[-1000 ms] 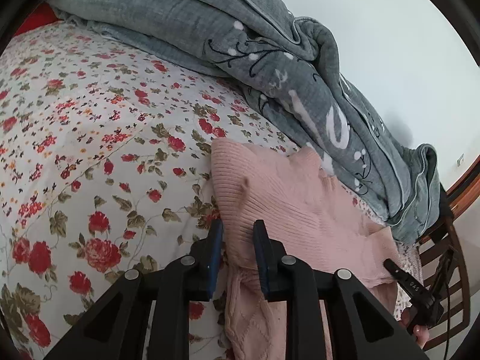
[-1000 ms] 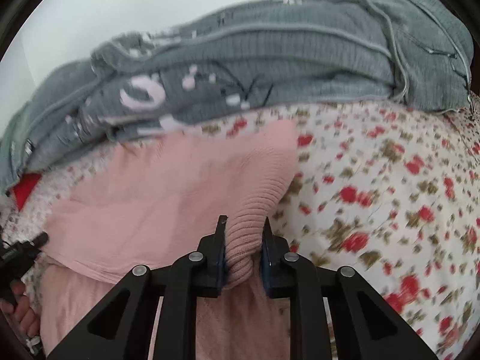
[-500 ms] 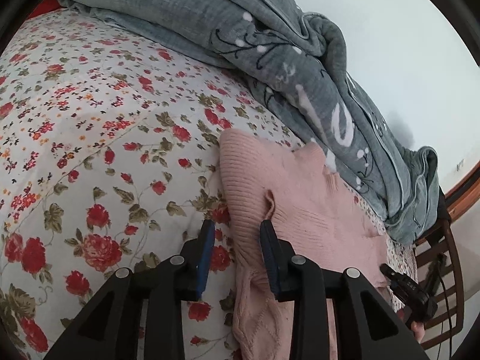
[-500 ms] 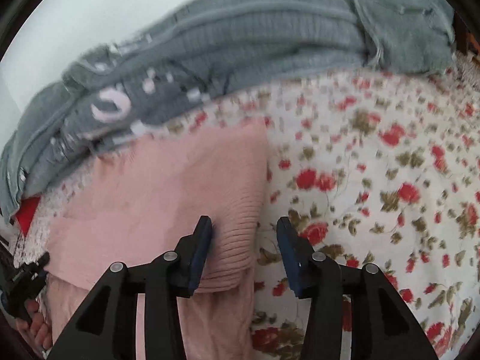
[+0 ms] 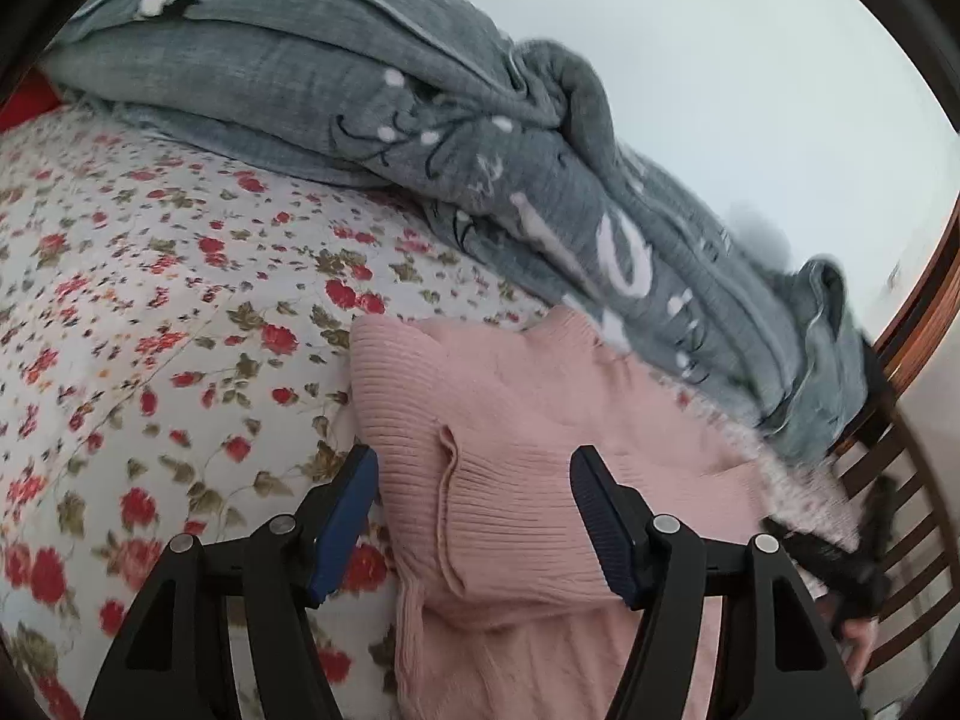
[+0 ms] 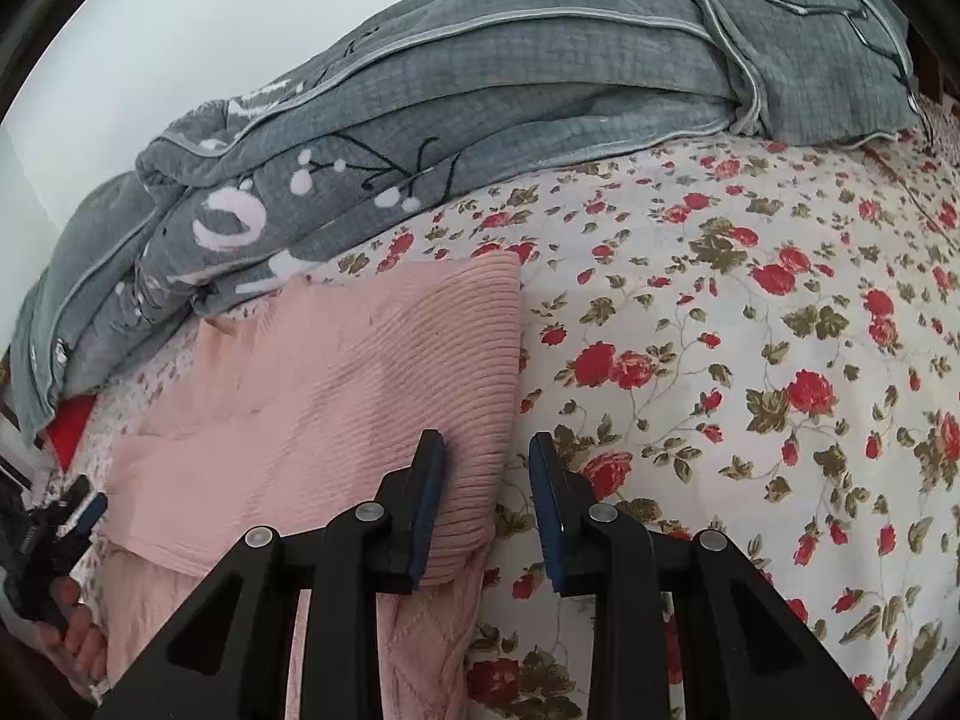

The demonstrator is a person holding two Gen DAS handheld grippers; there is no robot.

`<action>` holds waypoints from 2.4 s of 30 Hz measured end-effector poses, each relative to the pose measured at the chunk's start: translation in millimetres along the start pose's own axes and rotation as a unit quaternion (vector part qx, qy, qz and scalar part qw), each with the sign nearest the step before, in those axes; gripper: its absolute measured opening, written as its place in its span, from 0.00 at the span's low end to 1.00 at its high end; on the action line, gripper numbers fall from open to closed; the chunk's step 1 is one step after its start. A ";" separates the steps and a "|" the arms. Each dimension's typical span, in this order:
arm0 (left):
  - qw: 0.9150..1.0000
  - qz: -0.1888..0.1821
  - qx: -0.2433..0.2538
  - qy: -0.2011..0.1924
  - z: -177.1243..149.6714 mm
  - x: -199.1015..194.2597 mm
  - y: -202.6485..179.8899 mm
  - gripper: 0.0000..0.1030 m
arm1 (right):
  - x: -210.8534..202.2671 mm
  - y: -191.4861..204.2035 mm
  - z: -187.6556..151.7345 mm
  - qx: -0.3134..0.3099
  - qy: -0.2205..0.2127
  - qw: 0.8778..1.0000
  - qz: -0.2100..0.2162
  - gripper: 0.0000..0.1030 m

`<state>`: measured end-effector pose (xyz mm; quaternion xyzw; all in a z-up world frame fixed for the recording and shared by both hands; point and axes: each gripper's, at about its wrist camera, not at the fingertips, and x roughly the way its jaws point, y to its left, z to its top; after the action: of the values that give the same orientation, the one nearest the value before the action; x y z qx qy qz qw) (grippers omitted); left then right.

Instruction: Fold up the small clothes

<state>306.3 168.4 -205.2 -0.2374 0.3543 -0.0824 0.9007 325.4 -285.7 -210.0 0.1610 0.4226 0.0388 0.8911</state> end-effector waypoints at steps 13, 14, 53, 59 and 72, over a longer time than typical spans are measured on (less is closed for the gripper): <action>0.999 -0.049 0.004 -0.023 3.5 0.9 0.7 0.15 | -13.7 -0.8 -1.6 0.001 -0.043 0.999 0.002 0.19; 0.999 -0.041 0.005 -0.020 3.1 2.5 0.1 0.15 | -14.6 -1.1 -1.4 0.002 -0.046 0.999 -0.001 0.20; 0.999 0.033 0.006 0.010 12.2 31.1 1.3 0.06 | 17.5 14.8 10.9 -0.043 -0.002 0.998 -0.035 0.14; 0.998 0.054 -0.014 -0.007 15.0 14.3 3.3 0.17 | -12.6 17.7 12.3 -0.044 -0.056 0.997 -0.038 0.24; 0.998 0.046 0.038 0.029 -3.6 30.0 -15.0 0.58 | 15.0 31.3 5.6 -0.084 0.004 0.994 -0.073 0.53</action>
<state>326.2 144.6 -218.2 -0.1835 0.3876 -0.0614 0.9013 341.4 -254.4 -207.7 0.0539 0.4319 0.0103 0.9002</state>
